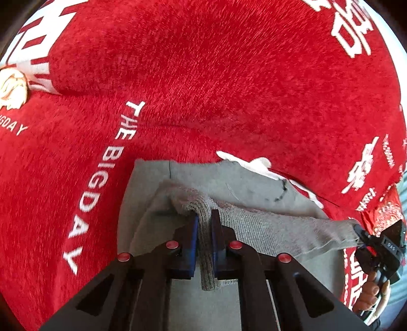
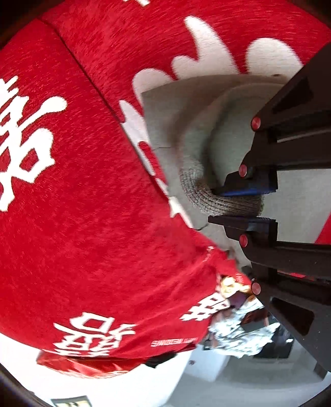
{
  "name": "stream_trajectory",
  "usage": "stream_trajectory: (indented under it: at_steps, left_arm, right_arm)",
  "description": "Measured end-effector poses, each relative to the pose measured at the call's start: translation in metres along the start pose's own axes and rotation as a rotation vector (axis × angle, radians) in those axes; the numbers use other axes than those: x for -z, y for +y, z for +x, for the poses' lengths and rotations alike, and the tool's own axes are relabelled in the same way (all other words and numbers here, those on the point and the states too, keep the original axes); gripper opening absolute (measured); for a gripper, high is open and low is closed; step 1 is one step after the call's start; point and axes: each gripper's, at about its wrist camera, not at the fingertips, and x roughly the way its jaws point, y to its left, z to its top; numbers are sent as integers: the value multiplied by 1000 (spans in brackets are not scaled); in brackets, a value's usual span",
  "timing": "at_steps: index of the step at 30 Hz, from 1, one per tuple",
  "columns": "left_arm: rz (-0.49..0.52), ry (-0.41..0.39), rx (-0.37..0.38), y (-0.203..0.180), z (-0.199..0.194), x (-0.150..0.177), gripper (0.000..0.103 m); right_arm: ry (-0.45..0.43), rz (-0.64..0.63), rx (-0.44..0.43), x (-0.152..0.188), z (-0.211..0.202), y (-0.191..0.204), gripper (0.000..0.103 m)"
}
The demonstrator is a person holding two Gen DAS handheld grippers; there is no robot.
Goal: Fold small clothes
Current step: 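Lower the folded half onto the sweater and open both tools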
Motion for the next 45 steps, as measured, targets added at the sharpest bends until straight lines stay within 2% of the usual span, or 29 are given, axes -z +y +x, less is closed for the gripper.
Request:
stream_trajectory:
  at_steps: [8,11,12,14,16,17,19,23,25,26,28,31,33,35,38,40,42,45]
  left_arm:
    - [-70,44,-24,5,37,-34,11]
    - [-89,63,-16,8,44,-40,11]
    - [-93,68,-12,9,45,-42,11]
    - [-118,86,15,15,49,-47,11]
    - [-196,113,84,28,51,-52,11]
    - [-246,133,120,37,52,-54,11]
    - [-312,154,162,50,54,-56,11]
    - [-315,106,162,60,35,-58,11]
    - [-327,94,239,61,23,-61,11]
    - [-328,82,251,60,18,-62,11]
    - [-272,21,196,52,3,-62,11]
    - [-74,-13,17,23,-3,-51,11]
    - [55,-17,-24,1,1,-40,11]
    - [139,1,-34,-17,12,-30,11]
    - [179,52,-52,-30,34,-27,11]
    - [190,71,-126,-34,54,-25,11]
    - [201,76,-193,-34,67,-20,11]
    - [229,51,-221,-29,73,-14,11]
  right_arm:
    - [-10,81,50,-31,42,-15,16]
    - [4,92,-1,-37,53,-17,18]
    - [6,89,-3,-38,54,-17,22]
    - [16,78,15,-40,59,-15,35]
    - [3,73,29,-40,58,-16,57]
    - [-17,72,46,-41,56,-16,60]
    - [-46,81,61,-41,49,-19,61]
    - [-56,55,99,-39,38,-16,61]
    - [-51,-15,146,-35,36,-8,61]
    - [-46,-45,163,-33,36,-4,62]
    - [-28,-87,187,-28,39,0,62]
    - [-4,-127,210,-22,46,8,62]
    - [7,-165,245,-16,54,17,62]
    - [28,-201,285,-12,64,25,62]
    - [59,-254,365,-11,79,33,62]
    - [62,-295,419,-10,85,35,62]
    - [57,-344,511,-11,88,30,62]
    - [58,-355,536,-14,79,14,61]
